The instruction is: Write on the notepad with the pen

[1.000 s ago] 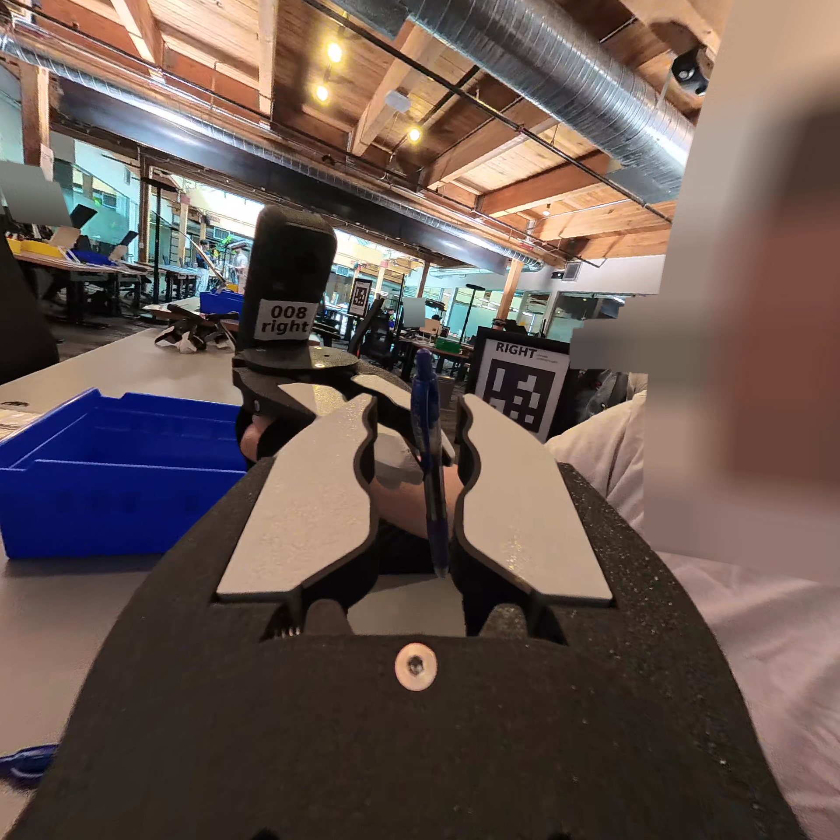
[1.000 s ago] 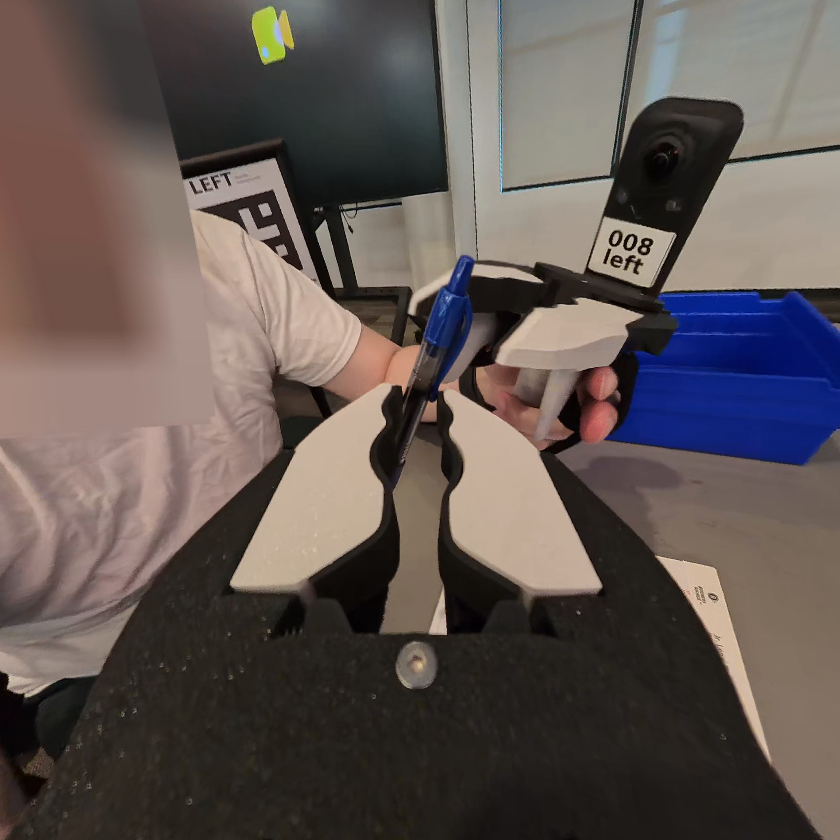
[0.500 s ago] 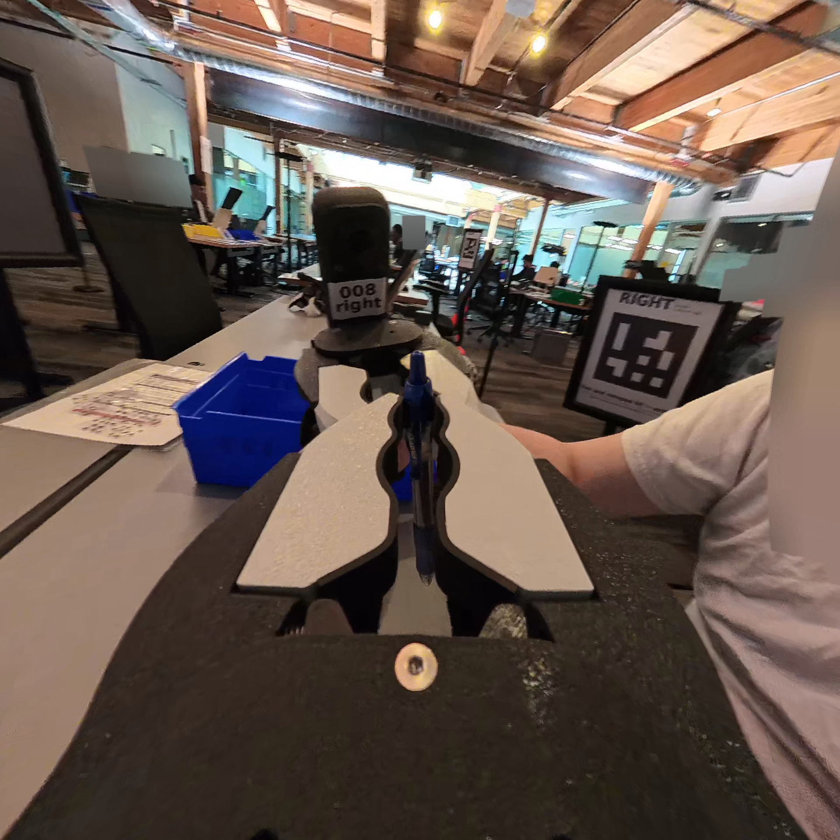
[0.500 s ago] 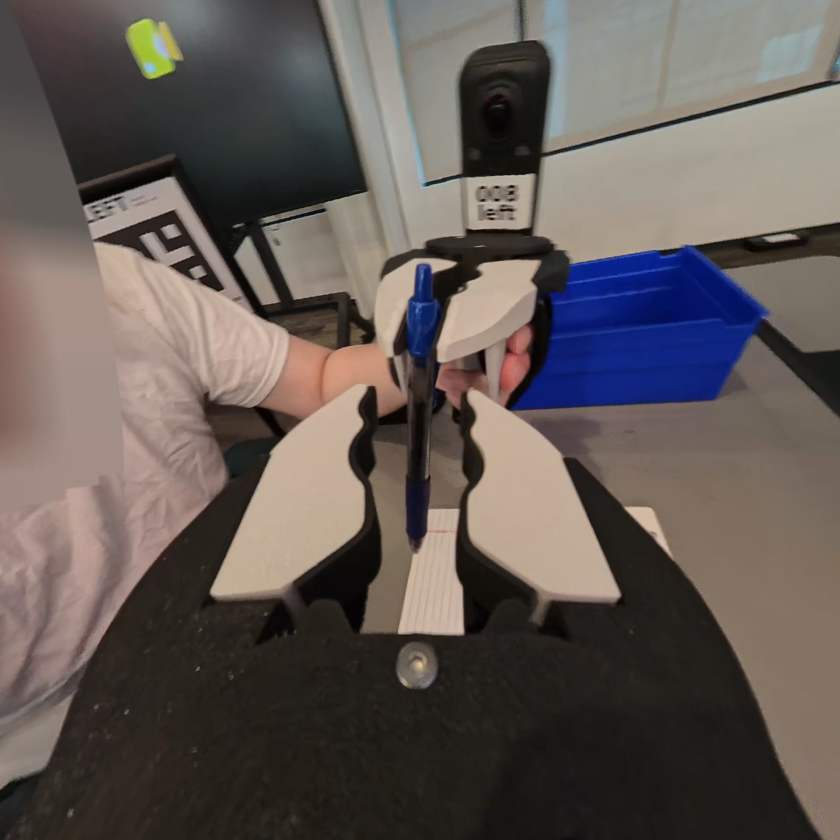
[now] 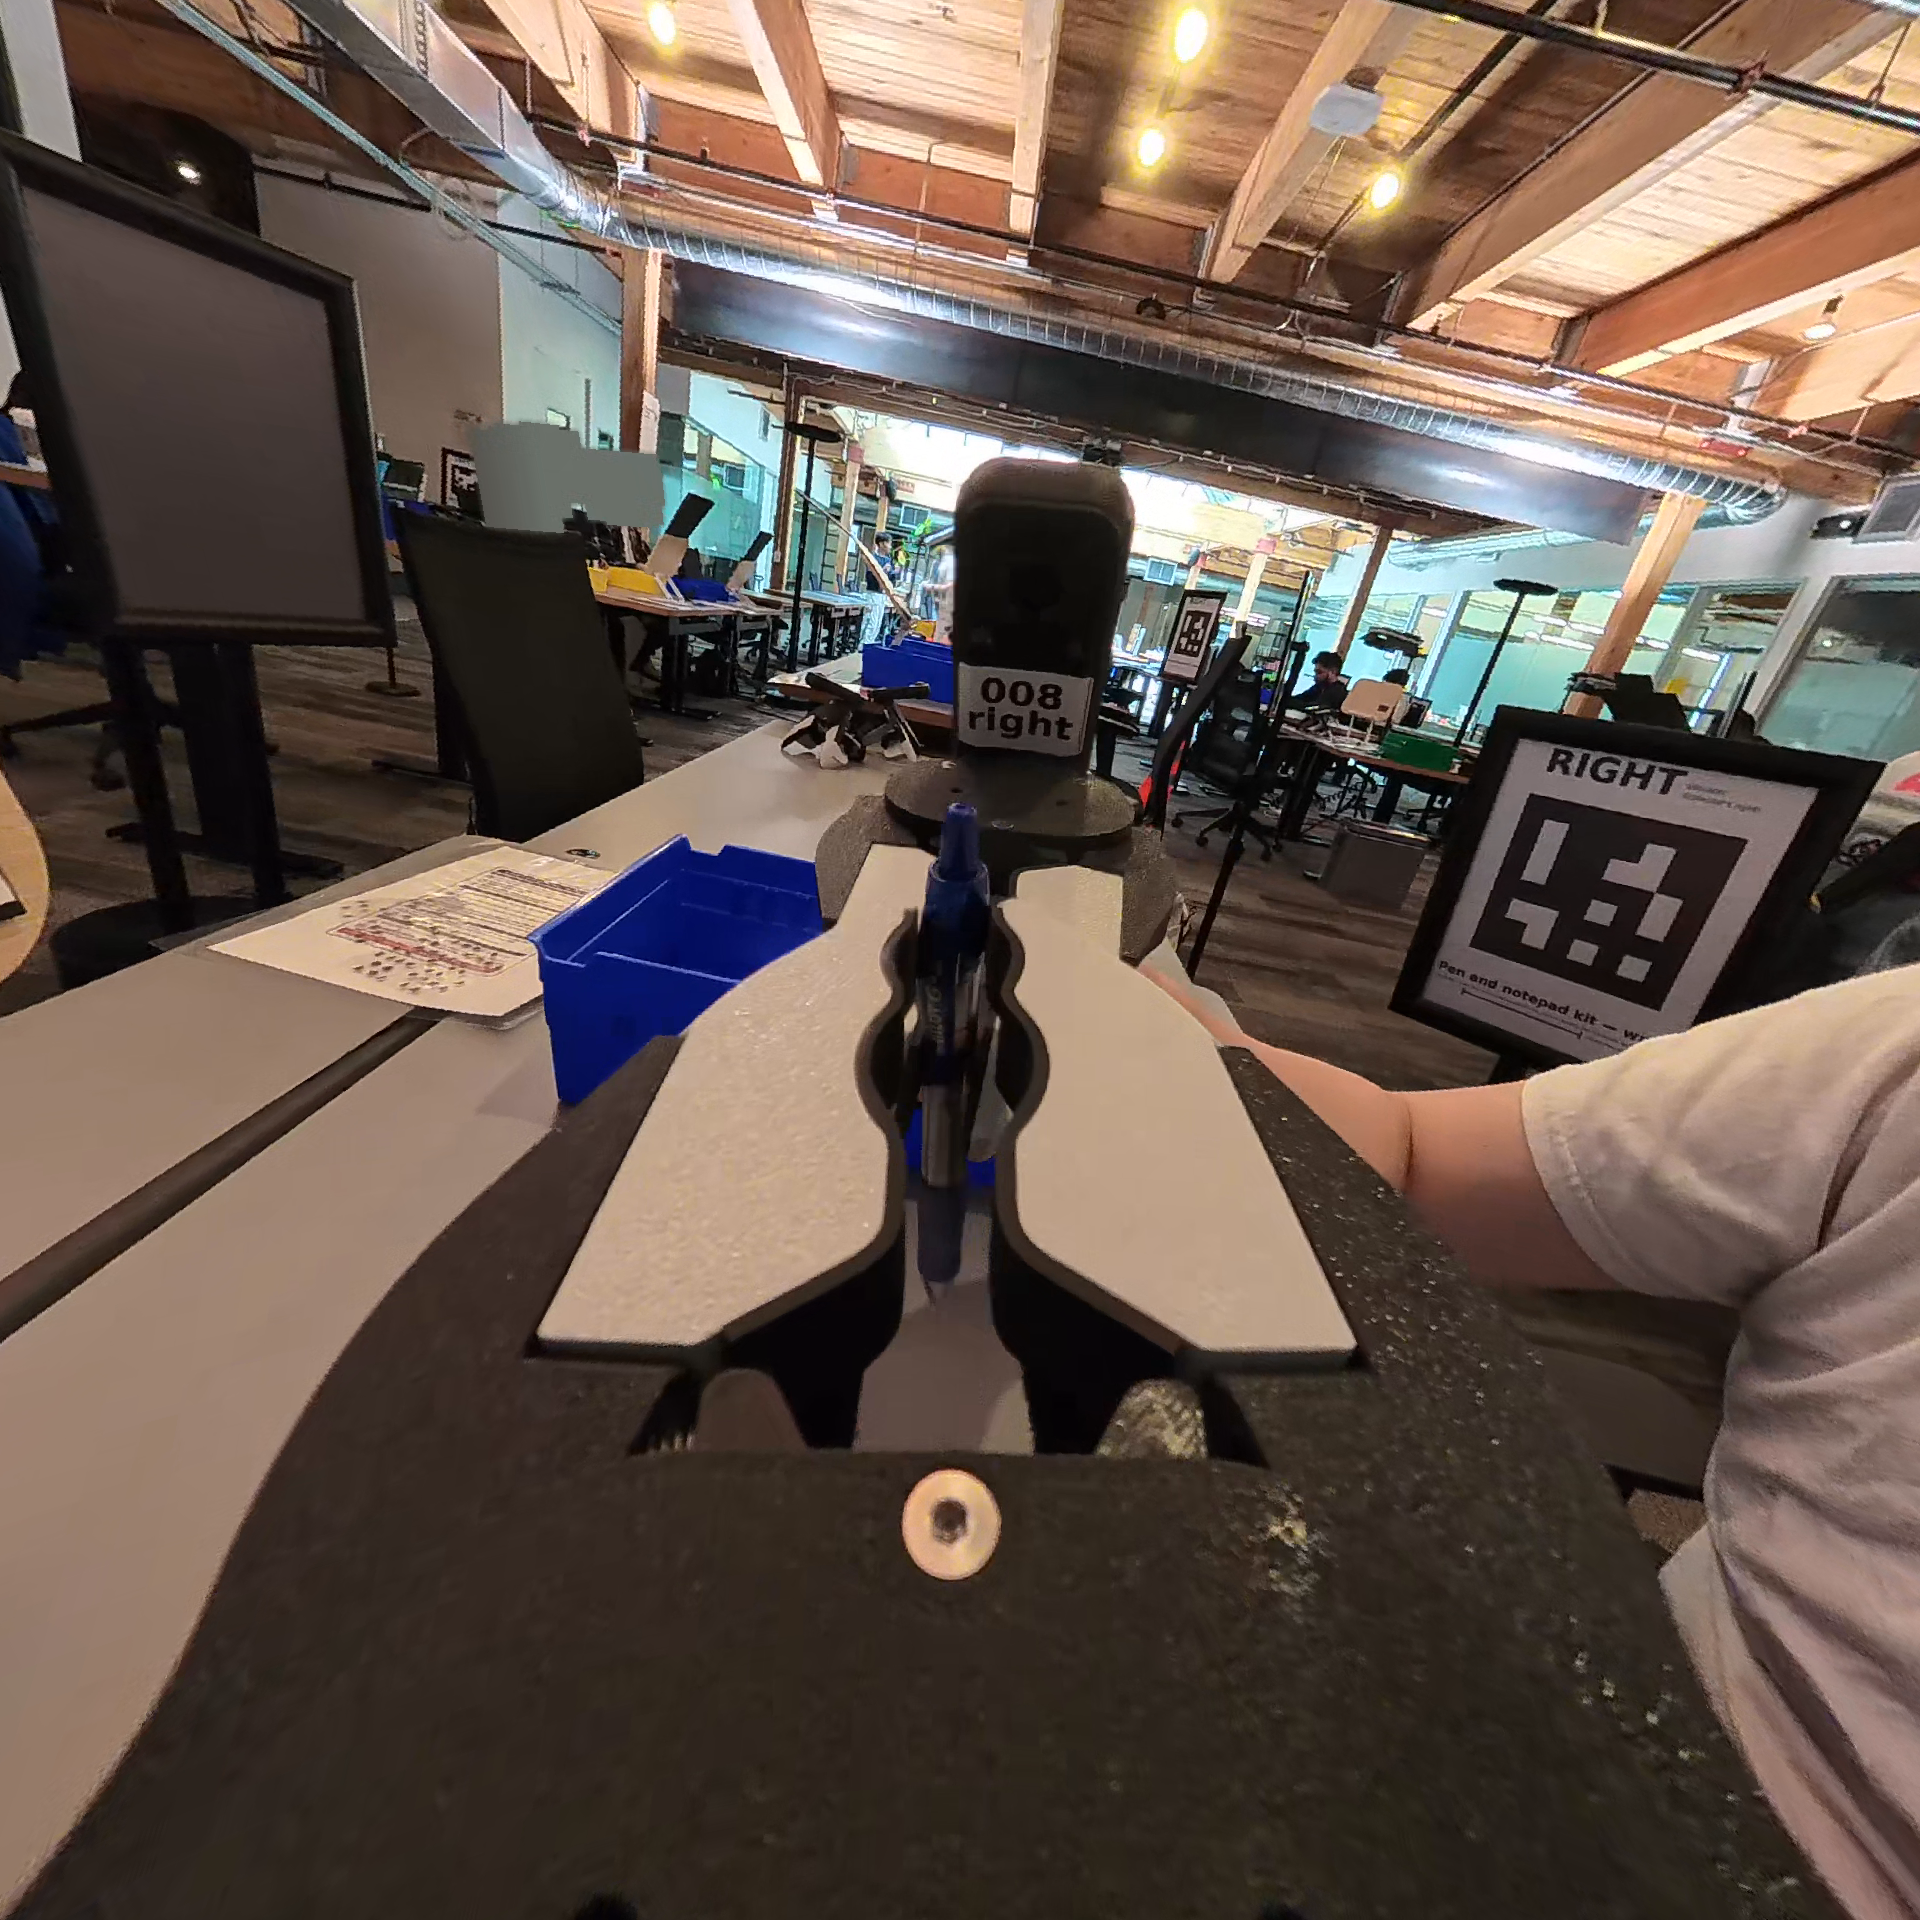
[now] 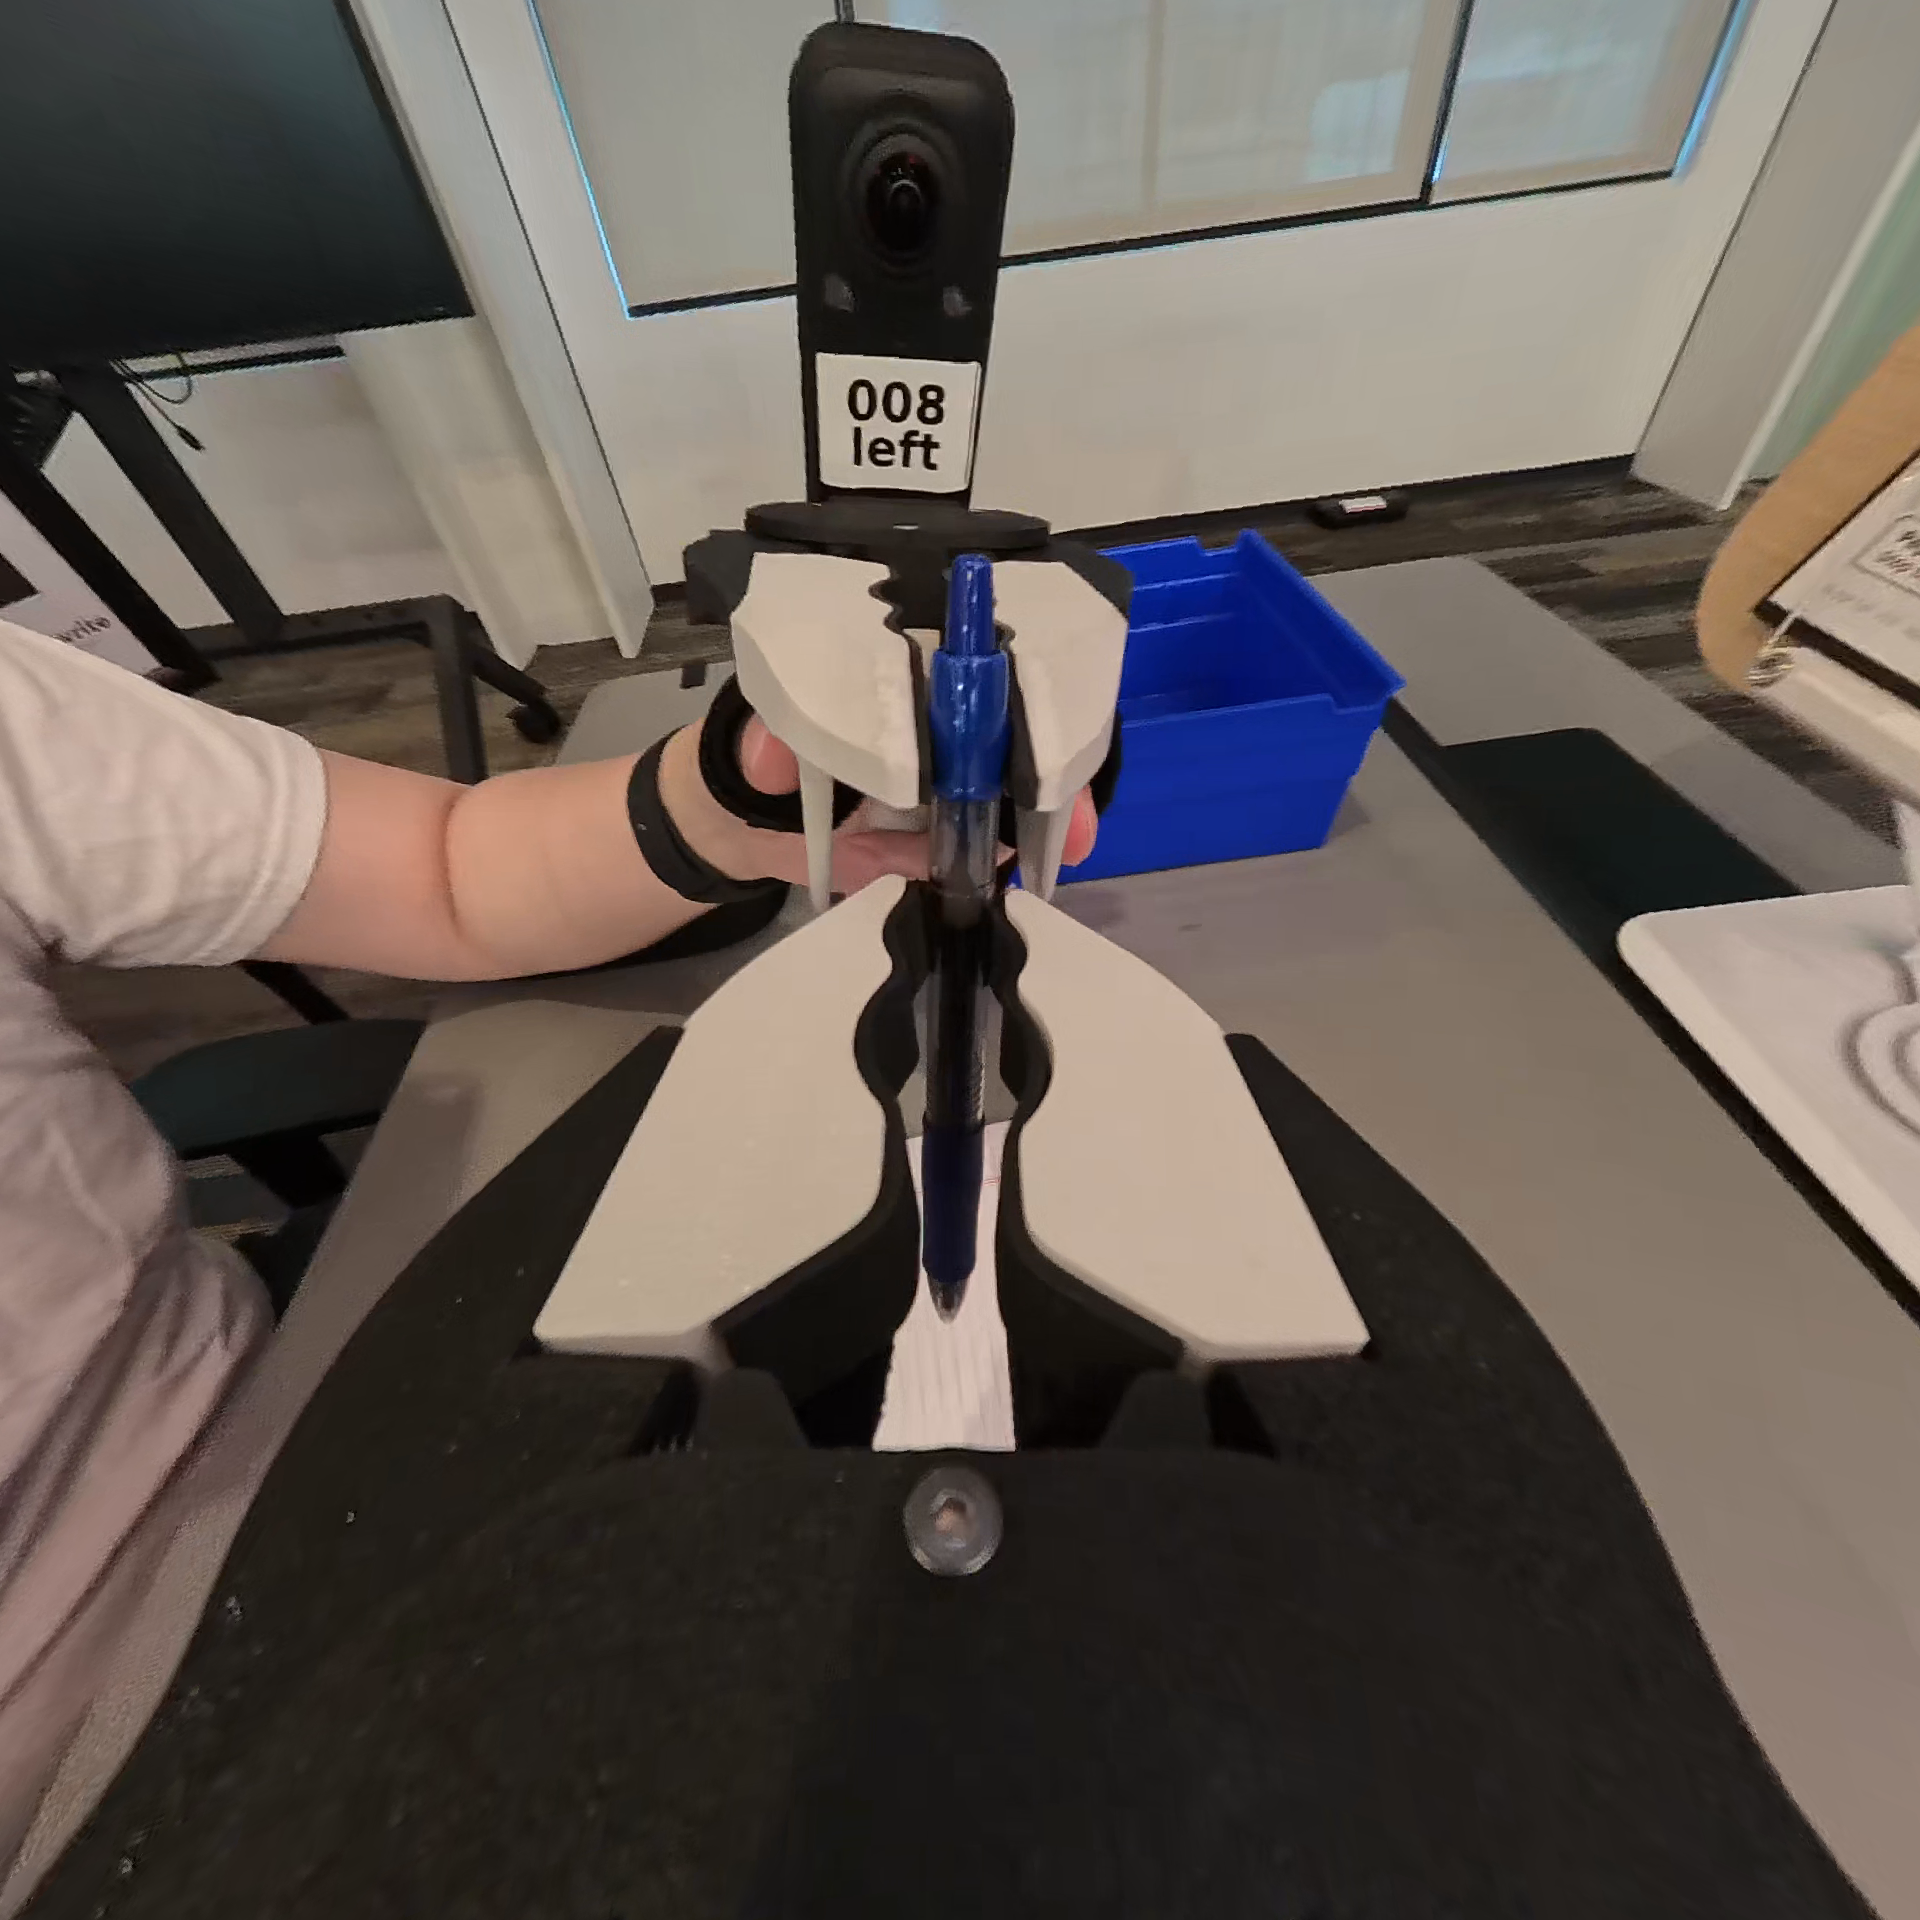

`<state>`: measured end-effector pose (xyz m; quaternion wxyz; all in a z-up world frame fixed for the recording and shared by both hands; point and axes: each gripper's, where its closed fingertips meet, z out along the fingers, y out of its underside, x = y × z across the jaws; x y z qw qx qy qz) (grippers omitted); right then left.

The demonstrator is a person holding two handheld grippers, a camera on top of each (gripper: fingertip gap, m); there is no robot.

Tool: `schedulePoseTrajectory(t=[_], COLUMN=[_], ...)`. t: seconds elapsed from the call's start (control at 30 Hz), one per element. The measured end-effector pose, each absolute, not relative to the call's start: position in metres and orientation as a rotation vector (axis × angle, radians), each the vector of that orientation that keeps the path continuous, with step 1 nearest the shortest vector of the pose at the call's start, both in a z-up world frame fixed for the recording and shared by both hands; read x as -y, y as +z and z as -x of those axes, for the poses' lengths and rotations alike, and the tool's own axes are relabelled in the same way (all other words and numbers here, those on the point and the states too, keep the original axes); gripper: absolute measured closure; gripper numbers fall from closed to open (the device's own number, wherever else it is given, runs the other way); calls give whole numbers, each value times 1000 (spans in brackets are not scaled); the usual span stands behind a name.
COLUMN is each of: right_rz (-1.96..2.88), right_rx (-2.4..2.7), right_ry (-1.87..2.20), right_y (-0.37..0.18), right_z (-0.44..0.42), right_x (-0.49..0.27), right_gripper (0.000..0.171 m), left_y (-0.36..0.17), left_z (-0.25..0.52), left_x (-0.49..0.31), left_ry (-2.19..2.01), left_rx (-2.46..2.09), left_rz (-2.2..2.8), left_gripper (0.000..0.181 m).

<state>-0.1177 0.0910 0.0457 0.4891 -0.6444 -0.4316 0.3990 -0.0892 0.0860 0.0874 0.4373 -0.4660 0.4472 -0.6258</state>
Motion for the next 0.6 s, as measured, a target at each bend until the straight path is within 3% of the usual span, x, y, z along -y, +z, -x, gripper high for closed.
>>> schedulePoseTrajectory(t=[0.13, 0.17, 0.23, 0.6], right_rz=[1552, 1553, 1550, 1507], right_rx=[1019, 1013, 1010, 1093], right_ry=[989, 983, 961, 946], right_y=[48, 47, 45, 39], right_z=[111, 109, 108, 120], right_x=[-94, -96, -98, -90], right_gripper=[161, 161, 161, 161], left_y=[98, 104, 113, 112], left_z=[101, 107, 117, 109], left_x=[-103, -106, -106, -89], left_ry=[-1486, -1457, -1379, -1231], left_rx=[-1039, -1017, -1024, -1136], left_rz=[1203, 1192, 1145, 1125], left_gripper=[151, 154, 181, 181])
